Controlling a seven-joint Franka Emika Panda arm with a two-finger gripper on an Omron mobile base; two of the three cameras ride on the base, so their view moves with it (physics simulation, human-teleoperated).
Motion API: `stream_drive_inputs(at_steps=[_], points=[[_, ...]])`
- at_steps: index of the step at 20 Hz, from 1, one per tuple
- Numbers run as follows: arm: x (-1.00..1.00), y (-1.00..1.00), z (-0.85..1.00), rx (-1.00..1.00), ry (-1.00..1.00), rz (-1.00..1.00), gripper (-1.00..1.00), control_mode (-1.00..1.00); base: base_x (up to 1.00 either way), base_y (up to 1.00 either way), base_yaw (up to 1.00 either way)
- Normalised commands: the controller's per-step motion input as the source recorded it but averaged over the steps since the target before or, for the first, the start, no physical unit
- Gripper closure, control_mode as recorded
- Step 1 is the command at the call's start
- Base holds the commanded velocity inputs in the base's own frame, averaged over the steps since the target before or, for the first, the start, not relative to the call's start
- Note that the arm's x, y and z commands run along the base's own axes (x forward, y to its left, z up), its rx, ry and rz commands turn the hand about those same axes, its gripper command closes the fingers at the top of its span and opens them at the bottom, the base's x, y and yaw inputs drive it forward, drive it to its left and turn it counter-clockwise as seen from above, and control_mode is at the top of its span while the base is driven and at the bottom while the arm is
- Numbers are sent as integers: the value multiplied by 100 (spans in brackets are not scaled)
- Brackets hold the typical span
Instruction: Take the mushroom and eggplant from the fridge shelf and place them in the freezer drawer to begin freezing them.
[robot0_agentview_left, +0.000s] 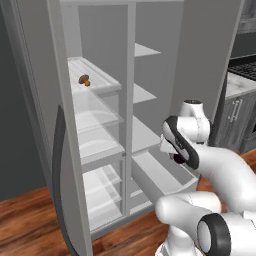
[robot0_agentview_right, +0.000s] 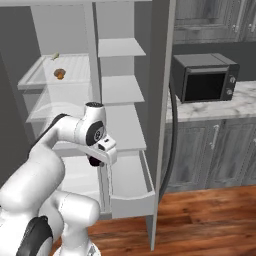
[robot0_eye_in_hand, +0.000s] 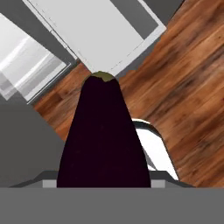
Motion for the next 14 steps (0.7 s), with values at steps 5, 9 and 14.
stream_drive_inputs(at_steps=[5, 9, 14], points=[[68, -15, -64, 0, 11, -14, 100, -100, 0, 0, 0], [54, -19, -57, 0, 11, -13, 100, -100, 0, 0, 0], [30, -24, -69, 0, 11, -10, 100, -100, 0, 0, 0]])
